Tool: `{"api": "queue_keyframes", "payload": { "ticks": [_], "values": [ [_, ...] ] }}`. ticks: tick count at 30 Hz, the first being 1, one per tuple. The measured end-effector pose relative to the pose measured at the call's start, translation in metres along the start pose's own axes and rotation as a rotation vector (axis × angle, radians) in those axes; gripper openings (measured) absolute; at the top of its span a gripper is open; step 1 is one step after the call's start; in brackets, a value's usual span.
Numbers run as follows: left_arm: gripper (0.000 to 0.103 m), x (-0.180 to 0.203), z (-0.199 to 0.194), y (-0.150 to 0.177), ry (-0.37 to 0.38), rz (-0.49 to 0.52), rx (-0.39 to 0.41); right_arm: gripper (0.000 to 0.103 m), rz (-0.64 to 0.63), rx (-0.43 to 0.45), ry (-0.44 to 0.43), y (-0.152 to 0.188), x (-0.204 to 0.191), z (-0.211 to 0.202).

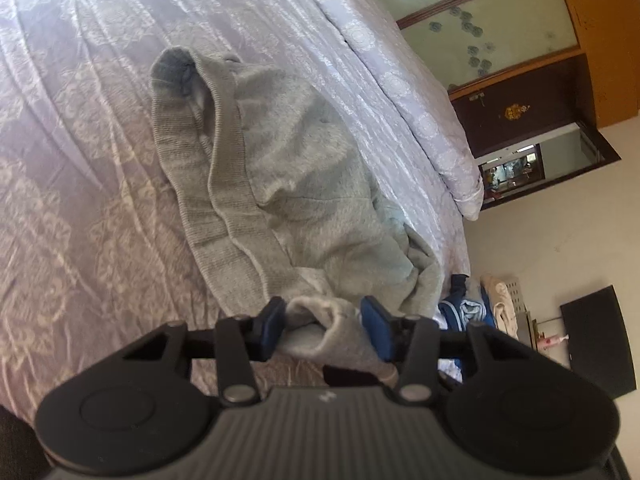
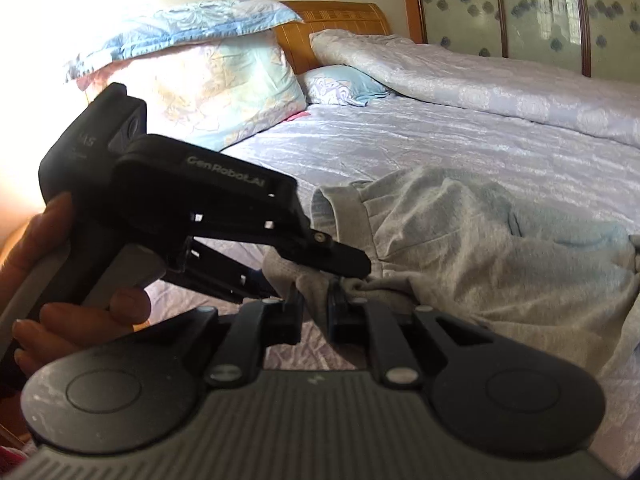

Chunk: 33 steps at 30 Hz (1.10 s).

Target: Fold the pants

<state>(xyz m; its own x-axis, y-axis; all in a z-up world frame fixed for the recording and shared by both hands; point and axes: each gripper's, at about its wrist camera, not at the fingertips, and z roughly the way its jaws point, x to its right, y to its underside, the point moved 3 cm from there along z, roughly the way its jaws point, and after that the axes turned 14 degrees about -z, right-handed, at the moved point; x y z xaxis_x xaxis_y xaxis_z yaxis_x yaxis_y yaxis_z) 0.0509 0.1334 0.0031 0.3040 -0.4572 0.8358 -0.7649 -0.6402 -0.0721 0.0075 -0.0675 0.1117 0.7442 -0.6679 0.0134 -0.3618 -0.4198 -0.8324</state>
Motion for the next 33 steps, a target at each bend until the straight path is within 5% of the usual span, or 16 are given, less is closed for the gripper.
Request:
{"api": "queue_keyframes", "payload": {
  "ticks": [2,4,13,15,17,20,27,29,33],
  "values": [
    [0.073,0.000,-0.007,0.001,-0.009,-0.039,0.003,0.014,-0.029,0.002,-0.004,0.001,-0.009,-0.001],
    [0.082,-0.001,-0.012,0.001,0.015,-0.068,-0.005,0.014,-0.052,0.007,-0.018,0.002,-0.014,-0.002],
    [0.083,-0.020,-0.028,0.008,0.034,-0.180,-0.034,0.013,-0.053,0.048,-0.039,0.004,-0.020,-0.023],
    [0.080,-0.020,-0.026,0.009,0.045,-0.185,-0.041,0.013,-0.068,0.047,-0.044,0.006,-0.024,-0.023],
    [0.042,-0.016,-0.021,0.008,0.055,-0.179,-0.035,0.013,-0.089,0.043,-0.049,0.007,-0.029,-0.023],
    [0.017,-0.009,-0.010,0.006,0.059,-0.159,-0.036,0.014,-0.098,0.028,-0.065,0.009,-0.036,-0.021],
    [0.015,-0.006,-0.026,-0.003,0.067,-0.104,0.020,0.028,0.028,0.030,-0.095,0.014,0.003,-0.039],
    [0.015,-0.006,-0.036,-0.003,0.072,-0.077,0.035,0.028,0.065,0.047,-0.007,0.013,0.033,-0.052],
    [0.015,-0.008,-0.047,0.004,0.055,-0.052,0.057,0.031,0.164,-0.074,0.344,0.006,0.127,-0.052]
  ]
}}
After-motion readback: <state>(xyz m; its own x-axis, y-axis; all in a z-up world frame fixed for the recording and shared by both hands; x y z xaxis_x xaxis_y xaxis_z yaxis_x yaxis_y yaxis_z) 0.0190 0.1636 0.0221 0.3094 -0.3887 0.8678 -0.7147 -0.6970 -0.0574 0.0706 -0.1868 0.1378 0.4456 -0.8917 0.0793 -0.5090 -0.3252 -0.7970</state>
